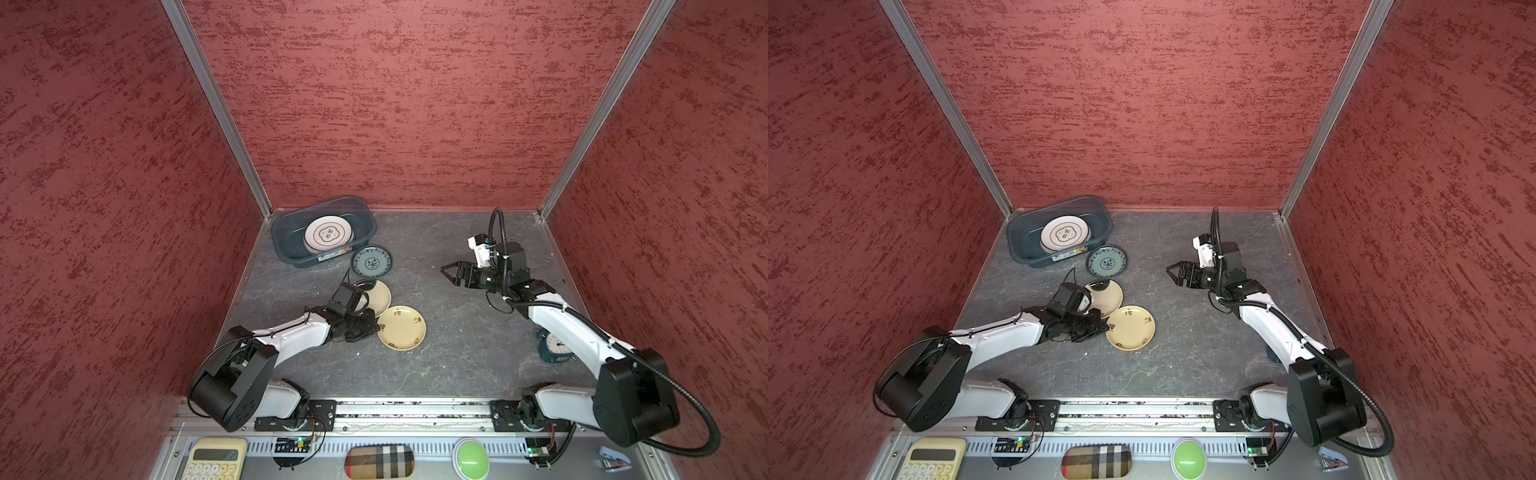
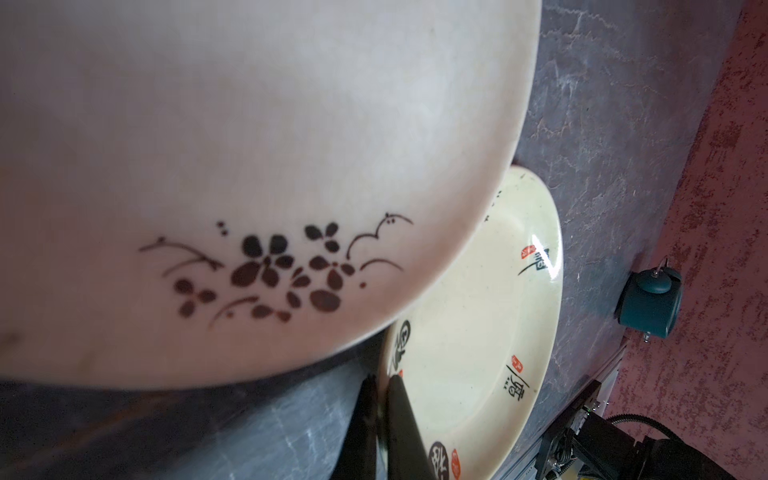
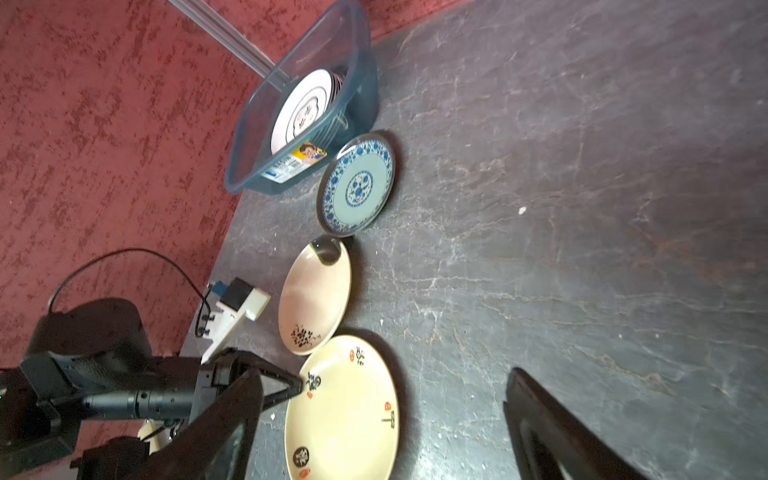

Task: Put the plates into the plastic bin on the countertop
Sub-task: 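Tilt the red-stamped cream plate on edge and grip its rim with the left gripper, then lift the red-stamped plate with the left gripper and carry it to the basin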

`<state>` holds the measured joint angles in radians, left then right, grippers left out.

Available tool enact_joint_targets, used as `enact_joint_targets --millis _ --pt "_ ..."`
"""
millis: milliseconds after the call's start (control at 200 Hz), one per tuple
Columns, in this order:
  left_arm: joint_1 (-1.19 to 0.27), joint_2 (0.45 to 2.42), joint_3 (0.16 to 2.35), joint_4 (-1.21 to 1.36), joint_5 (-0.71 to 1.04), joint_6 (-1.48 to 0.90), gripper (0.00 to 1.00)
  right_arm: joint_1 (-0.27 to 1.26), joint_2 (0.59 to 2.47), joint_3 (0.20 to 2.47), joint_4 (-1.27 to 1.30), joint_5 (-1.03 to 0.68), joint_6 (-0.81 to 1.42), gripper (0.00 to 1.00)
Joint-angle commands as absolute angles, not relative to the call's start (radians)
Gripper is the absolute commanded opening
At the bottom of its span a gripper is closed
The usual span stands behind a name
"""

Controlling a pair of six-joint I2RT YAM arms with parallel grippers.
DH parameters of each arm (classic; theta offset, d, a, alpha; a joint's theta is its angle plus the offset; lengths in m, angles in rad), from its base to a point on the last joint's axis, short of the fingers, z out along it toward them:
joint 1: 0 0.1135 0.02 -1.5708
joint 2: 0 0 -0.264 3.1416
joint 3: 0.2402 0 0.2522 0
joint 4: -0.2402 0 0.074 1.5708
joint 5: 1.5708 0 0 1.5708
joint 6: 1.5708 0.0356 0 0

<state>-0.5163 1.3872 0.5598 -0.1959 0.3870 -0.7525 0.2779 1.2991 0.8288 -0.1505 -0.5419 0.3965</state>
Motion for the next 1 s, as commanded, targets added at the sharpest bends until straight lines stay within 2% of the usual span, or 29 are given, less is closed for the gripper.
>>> enact_joint_targets --millis 0,591,997 --pt "-0.511 1.422 0.612 -0.198 0.381 -0.73 0.0 0.282 1.316 0.85 -0.227 -0.595 0.328 0.92" --pt "-0.441 1.633 0.818 -0.005 0.552 -0.786 0.0 0.281 1.31 0.826 -0.157 -0.568 0.411 0.92" --pt "-0.309 1.589 0.931 -0.024 0.531 -0.775 0.0 0.281 1.299 0.811 -0.111 -0.603 0.443 0.93"
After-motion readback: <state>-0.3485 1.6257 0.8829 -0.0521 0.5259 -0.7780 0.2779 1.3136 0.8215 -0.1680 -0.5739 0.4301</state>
